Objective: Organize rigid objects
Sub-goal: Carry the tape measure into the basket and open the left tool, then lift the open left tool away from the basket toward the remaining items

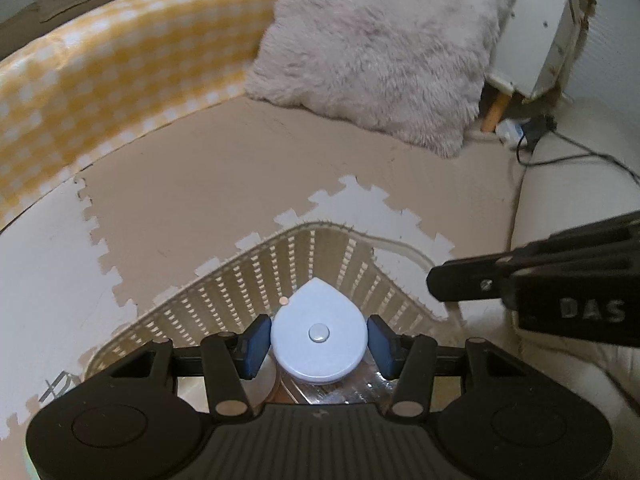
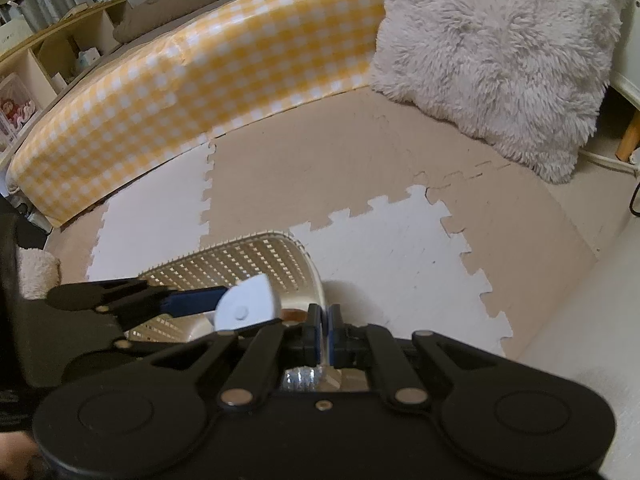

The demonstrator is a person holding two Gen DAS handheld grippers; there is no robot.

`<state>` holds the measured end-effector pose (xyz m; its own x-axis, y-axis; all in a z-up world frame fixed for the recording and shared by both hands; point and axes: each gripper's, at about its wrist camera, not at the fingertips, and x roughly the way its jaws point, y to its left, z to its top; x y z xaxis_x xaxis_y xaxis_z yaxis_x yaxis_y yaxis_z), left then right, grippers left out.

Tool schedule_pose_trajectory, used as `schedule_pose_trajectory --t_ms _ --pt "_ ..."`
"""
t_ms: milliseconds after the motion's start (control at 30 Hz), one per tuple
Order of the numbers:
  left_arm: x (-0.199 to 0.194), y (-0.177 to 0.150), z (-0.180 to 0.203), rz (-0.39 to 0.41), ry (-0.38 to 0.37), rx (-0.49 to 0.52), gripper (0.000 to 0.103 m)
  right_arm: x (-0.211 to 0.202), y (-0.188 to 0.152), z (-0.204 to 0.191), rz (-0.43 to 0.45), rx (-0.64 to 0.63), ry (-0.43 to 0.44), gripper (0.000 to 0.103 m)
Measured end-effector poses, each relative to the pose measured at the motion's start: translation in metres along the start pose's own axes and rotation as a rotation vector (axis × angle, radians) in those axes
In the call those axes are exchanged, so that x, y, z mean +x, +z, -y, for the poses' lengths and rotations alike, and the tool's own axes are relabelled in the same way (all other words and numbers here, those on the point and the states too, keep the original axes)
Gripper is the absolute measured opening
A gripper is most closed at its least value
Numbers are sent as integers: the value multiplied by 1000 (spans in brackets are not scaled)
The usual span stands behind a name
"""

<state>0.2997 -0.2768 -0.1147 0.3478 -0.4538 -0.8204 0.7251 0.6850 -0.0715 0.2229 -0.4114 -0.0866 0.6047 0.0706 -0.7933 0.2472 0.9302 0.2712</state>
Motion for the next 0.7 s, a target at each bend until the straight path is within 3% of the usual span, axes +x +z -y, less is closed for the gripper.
schedule_pose_trajectory --t_ms 333,467,700 --pt "20 6 4 -34 11 45 54 0 1 0 -2 -1 3 4" --pt "20 7 5 -38 13 33 66 0 1 0 -2 -2 4 4" --pt "14 2 3 -46 5 15 67 0 0 1 -3 -5 4 4"
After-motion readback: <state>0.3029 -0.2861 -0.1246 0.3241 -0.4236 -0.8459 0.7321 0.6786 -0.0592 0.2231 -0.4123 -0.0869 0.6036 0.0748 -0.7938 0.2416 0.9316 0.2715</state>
